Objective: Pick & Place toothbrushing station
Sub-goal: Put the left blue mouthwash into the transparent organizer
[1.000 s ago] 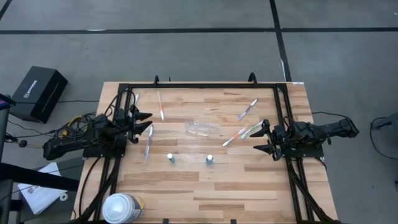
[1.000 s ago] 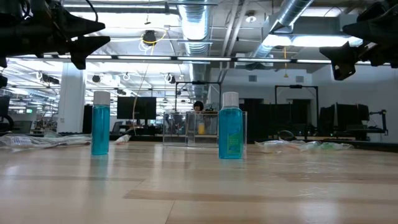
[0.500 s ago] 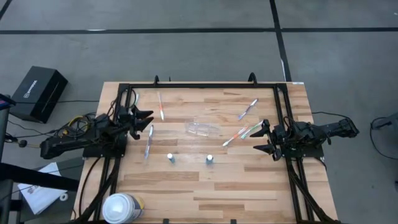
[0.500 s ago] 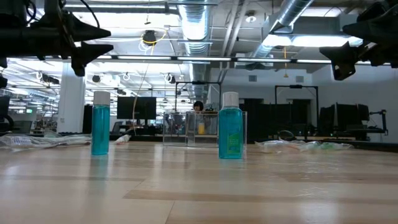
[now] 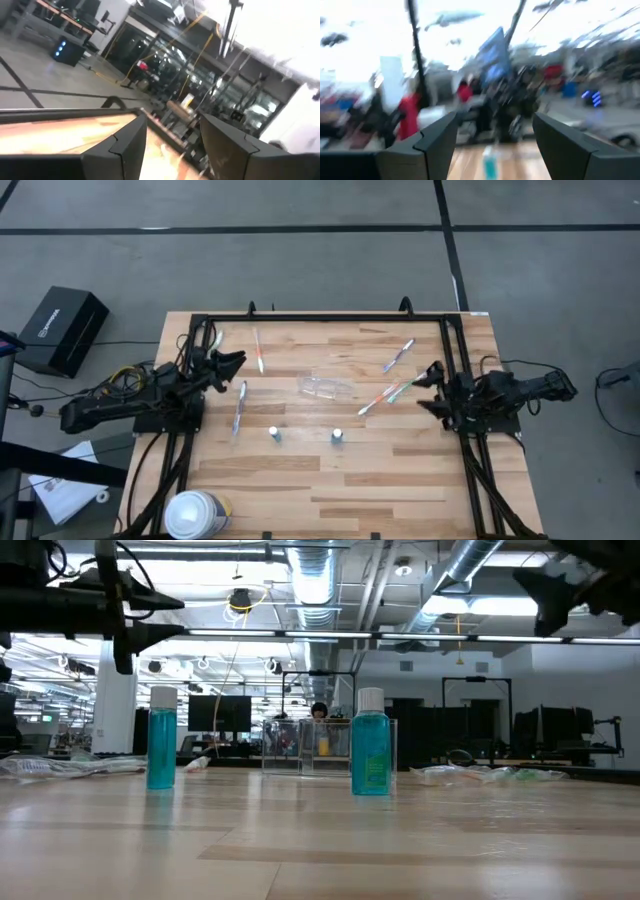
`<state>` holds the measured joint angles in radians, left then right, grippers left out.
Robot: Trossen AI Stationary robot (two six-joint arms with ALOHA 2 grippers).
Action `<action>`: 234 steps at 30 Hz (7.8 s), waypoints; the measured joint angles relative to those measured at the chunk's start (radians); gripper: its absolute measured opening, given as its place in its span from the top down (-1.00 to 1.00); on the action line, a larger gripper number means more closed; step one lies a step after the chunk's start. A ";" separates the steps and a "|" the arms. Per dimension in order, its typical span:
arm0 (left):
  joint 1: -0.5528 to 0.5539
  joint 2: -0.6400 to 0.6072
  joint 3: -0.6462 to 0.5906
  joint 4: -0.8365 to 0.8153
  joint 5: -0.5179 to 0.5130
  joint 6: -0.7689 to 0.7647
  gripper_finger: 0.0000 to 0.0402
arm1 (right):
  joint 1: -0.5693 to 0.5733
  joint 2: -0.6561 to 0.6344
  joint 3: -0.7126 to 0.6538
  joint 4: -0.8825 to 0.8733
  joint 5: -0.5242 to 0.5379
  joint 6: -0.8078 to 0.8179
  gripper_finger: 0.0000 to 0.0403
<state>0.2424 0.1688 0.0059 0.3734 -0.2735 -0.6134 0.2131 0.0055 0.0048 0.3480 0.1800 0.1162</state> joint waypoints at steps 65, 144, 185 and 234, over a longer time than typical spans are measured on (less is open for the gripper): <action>0.000 0.938 0.827 -0.550 0.650 0.200 0.36 | -0.200 0.631 0.833 0.358 0.266 -0.278 -0.24; -0.401 1.332 1.052 -1.212 0.348 0.401 0.03 | -0.175 0.753 1.174 -0.296 0.206 -0.123 -0.24; -0.410 1.385 1.023 -1.192 0.383 0.317 0.34 | -0.175 0.753 1.174 -0.295 0.202 -0.126 -0.24; -0.370 1.357 1.034 -1.162 0.405 0.302 0.56 | -0.175 0.752 1.173 -0.294 0.184 -0.125 -0.24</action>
<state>-0.1271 1.5261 1.0400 -0.7890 0.1314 -0.3118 0.0380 0.7579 1.1782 0.0536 0.3637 -0.0090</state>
